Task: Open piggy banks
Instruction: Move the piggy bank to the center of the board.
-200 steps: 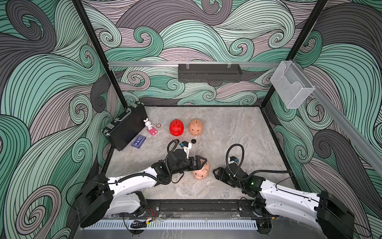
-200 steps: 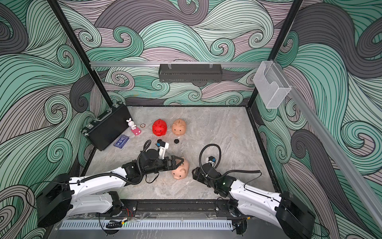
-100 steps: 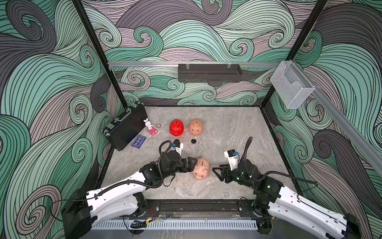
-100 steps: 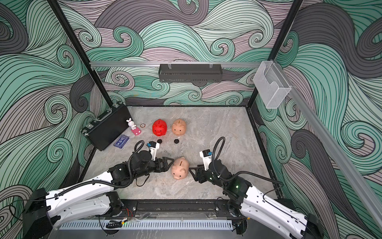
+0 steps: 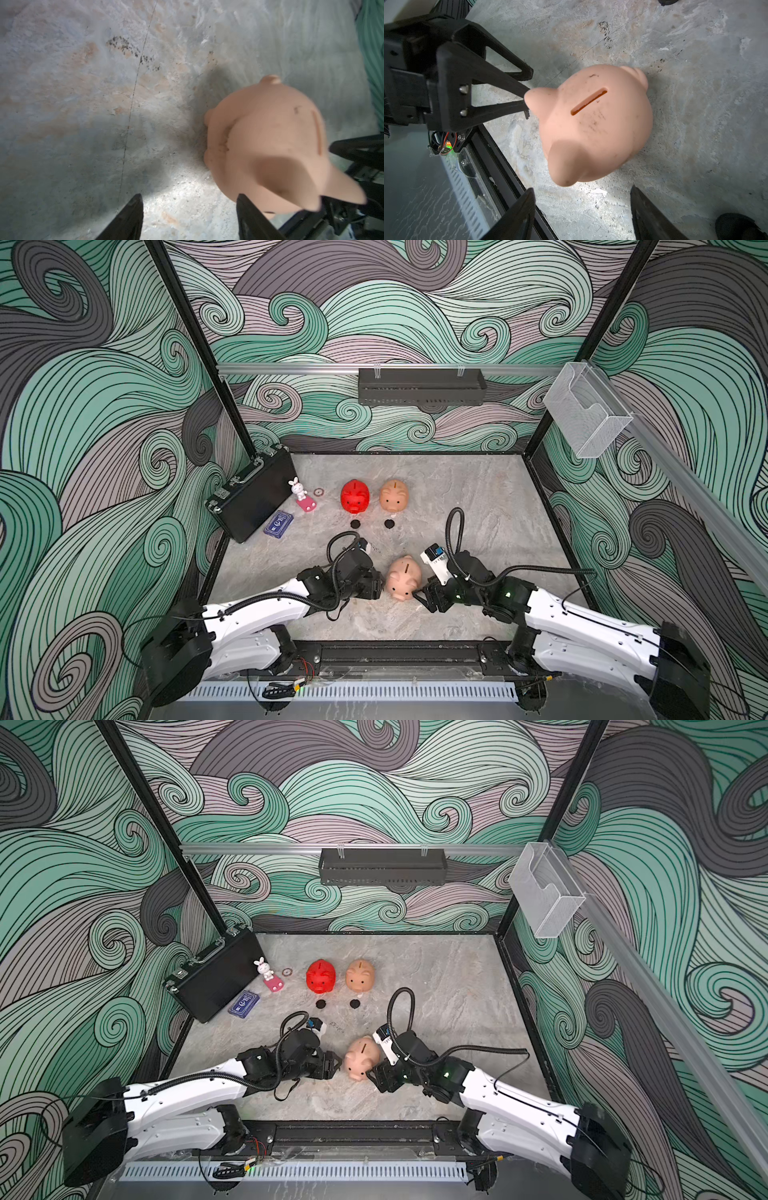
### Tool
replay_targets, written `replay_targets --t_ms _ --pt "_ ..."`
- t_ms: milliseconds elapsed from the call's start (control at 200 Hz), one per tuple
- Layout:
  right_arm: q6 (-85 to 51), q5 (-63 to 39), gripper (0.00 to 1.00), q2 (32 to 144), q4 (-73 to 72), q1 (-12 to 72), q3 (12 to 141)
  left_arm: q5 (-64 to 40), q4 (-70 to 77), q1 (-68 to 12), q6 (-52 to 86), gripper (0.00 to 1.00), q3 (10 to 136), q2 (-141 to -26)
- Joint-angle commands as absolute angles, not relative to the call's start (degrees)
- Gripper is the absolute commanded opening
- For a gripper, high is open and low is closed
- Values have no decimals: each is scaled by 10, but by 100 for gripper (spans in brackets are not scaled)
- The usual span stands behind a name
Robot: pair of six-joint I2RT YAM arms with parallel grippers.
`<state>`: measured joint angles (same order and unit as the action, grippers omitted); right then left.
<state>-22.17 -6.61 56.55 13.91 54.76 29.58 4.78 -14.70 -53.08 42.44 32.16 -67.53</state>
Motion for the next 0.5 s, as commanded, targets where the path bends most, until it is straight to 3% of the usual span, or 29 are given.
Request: replay_targets --t_ms 0,210,495 --pt "-218 -26 67 575 134 550 314 84 -166 -533 428 68 369 -718" --pt "-252 11 60 580 138 503 307 95 -136 -530 439 68 424 -806" --pt "-276 -30 57 602 139 349 310 74 -104 -529 421 69 527 -928"
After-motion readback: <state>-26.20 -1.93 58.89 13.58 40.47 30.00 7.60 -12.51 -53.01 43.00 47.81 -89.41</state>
